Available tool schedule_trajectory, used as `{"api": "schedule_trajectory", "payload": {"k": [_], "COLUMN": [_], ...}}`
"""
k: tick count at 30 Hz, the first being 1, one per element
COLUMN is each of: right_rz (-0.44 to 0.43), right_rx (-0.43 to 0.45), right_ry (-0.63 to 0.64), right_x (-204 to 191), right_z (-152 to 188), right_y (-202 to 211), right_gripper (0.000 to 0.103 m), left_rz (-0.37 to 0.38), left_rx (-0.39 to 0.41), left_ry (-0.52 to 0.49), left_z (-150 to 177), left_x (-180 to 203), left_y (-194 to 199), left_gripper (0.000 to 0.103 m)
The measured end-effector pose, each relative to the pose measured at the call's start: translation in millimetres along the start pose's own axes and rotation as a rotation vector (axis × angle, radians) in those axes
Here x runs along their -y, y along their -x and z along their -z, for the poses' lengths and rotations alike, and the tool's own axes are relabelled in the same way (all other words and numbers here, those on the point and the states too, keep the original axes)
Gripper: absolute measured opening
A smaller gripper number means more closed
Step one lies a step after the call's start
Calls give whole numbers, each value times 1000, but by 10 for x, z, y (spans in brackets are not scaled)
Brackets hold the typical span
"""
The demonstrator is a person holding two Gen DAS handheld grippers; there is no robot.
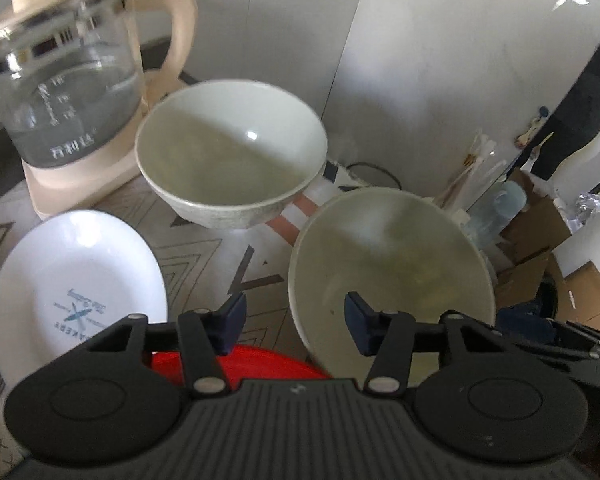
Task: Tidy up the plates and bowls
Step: 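Move both grippers toward the large white bowl beside the red bowl, then close both grippers on the rim of the large white bowl, then lower the large white bowl into the red-black bowl and open both grippers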
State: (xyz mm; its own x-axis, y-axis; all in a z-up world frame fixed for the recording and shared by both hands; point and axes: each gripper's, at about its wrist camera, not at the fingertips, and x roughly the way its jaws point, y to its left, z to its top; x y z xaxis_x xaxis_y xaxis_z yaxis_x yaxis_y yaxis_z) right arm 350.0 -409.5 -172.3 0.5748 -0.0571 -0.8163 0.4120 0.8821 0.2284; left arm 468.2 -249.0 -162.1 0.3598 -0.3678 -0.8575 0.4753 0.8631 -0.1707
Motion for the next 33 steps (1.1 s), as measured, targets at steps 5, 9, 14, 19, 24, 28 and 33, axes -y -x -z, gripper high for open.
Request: {"api": "schedule_trajectory", "payload": {"k": [5, 9, 14, 19, 24, 28, 33], "right_rz": [-4, -12, -34, -53, -67, -88, -119], "right_rx": [-32, -76, -113, -110, -71, -36, -2], "right_ry": [-12, -37, 1, -4, 28, 45, 72], "right_x": [31, 85, 57, 120, 99, 89, 3], "right_z": [-14, -43, -64, -145, -266, -374, -439], "right_y": [-182, -318, -440, -398, -230, -57, 176], "right_gripper": [55, 42, 18, 14, 14, 14, 14], "left_rz": [-24, -22, -6, -2, -7, -6, -15], "left_rx": [-40, -77, -94, -83, -48, -9, 36], "left_ry": [28, 61, 92, 130, 156, 168, 192], "left_z": [-34, -77, -111, -125, -149, -177, -177], "left_x": [-19, -46, -54, -34, 19, 57, 74], "left_y": [-223, -362, -457, -391, -178, 53, 353], "left_gripper": [37, 16, 4, 4, 4, 5, 5]}}
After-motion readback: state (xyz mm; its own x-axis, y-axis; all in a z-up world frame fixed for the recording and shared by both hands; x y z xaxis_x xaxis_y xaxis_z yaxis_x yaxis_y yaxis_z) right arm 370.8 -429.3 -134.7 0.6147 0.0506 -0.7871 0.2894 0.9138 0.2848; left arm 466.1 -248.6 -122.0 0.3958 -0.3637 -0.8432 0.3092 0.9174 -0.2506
